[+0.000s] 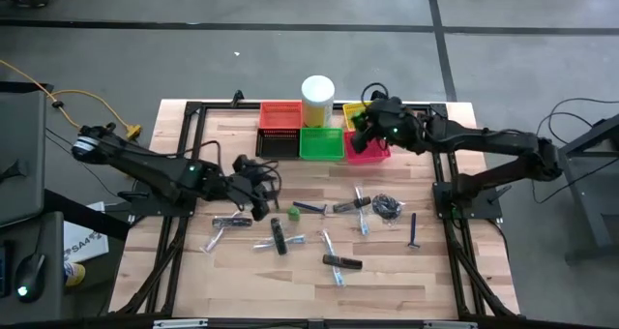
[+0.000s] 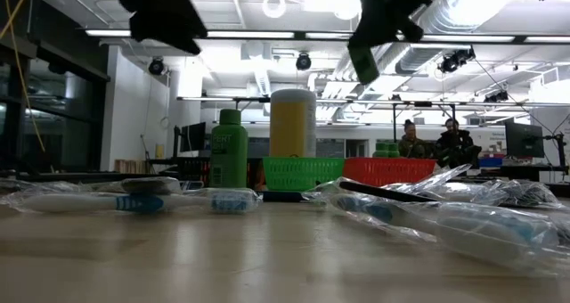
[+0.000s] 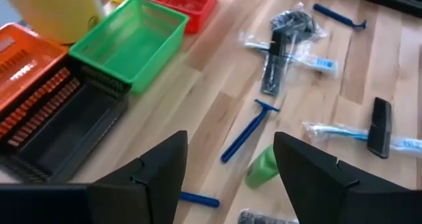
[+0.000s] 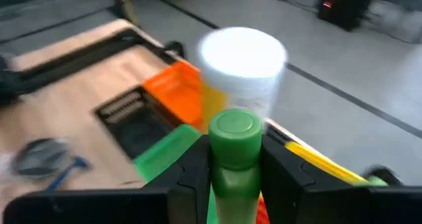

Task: Pick & Place Travel size toiletries
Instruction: Put the green shampoo into the yellow bin

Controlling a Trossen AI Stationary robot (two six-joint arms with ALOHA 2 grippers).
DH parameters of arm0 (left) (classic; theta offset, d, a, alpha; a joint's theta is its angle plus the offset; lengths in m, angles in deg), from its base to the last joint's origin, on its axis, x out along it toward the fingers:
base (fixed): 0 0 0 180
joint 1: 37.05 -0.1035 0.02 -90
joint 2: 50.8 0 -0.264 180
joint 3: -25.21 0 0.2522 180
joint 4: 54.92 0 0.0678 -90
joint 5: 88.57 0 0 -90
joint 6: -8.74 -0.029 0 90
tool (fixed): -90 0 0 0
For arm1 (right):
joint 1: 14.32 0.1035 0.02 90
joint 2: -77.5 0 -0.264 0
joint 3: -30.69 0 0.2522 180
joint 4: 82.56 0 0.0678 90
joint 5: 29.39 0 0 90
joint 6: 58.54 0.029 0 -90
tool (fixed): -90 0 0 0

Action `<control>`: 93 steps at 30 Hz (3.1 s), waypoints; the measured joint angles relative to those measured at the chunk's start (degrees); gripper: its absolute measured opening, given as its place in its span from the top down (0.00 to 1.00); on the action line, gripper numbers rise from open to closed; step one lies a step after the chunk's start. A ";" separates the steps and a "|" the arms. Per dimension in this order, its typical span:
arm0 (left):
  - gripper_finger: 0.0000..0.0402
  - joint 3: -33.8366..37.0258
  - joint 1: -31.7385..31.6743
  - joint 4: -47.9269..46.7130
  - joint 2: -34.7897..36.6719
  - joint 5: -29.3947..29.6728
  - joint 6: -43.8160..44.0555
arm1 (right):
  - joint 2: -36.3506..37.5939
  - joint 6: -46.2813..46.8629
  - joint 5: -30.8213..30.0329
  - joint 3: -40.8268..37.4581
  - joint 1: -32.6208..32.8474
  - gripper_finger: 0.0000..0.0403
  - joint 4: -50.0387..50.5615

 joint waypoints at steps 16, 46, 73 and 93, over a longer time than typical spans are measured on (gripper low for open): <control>0.44 15.94 -0.08 7.28 15.01 11.76 5.16 | -6.03 6.49 -5.35 -16.09 -13.90 0.78 -29.59; 0.44 16.15 -0.10 3.23 15.23 27.51 11.52 | -22.74 9.61 -4.51 -17.31 -21.40 0.75 -45.27; 0.44 16.11 -0.10 2.77 15.21 27.27 12.56 | -29.24 7.12 -7.72 -17.35 -21.95 0.75 -49.53; 0.44 16.09 -0.10 2.79 15.19 27.20 13.02 | -29.24 6.58 -7.52 -17.35 -21.92 0.67 -47.96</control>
